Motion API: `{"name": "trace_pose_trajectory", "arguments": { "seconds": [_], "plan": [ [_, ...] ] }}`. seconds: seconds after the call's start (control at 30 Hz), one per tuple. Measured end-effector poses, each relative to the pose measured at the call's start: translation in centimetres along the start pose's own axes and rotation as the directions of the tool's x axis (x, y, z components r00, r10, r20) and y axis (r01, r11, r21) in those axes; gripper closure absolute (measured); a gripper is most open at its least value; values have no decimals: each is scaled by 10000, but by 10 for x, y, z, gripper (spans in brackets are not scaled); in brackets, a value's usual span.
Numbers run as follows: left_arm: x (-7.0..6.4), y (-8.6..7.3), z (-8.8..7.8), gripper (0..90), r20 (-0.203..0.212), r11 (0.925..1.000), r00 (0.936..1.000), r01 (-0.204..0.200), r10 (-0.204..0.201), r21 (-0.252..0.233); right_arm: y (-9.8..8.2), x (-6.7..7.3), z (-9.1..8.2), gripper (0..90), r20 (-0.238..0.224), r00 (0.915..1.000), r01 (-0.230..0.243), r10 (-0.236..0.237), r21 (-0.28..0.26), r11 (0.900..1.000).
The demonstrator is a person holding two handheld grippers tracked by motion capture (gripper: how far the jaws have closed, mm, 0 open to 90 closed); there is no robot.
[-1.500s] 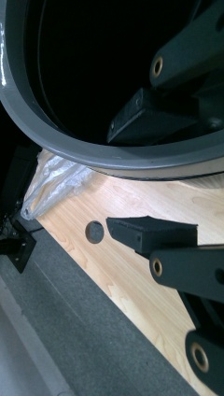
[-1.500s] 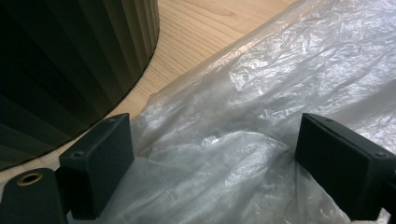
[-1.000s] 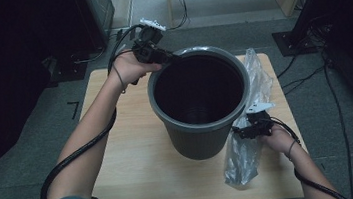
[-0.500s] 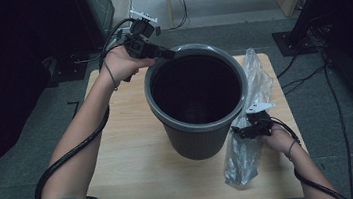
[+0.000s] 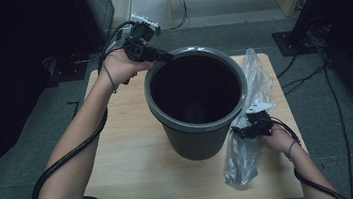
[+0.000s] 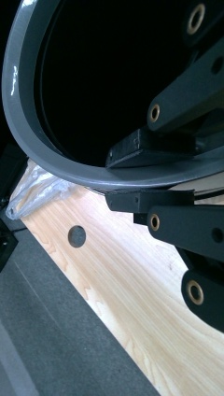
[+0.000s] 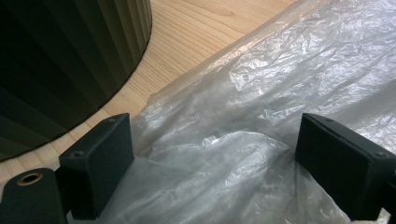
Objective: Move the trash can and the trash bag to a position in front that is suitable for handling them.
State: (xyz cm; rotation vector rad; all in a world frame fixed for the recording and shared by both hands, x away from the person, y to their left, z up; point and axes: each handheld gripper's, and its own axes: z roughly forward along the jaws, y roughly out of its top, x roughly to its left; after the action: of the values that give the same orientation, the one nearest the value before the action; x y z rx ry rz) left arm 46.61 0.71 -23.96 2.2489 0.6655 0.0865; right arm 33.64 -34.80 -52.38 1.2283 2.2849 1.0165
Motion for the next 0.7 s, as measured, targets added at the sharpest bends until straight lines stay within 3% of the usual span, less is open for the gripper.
{"name": "trace_pose_trajectory", "arguments": {
  "seconds": [0.23,0.4,0.53,0.7],
  "plan": [
    [-3,-2,7,755,-335,9989,9984,-443,449,178,0,0,0,113,2,10000,-1,1,-1,10000],
    [-4,-3,13,707,-302,9982,9978,-587,590,117,0,0,0,113,-5,10000,-3,3,0,10000],
    [-3,-2,13,750,-310,9993,9989,-341,346,170,0,0,0,113,0,10000,-5,5,0,10000],
    [-5,-2,12,752,-479,9987,9976,-500,503,80,0,0,0,114,1,10000,-2,2,0,10000]
  ]
}}
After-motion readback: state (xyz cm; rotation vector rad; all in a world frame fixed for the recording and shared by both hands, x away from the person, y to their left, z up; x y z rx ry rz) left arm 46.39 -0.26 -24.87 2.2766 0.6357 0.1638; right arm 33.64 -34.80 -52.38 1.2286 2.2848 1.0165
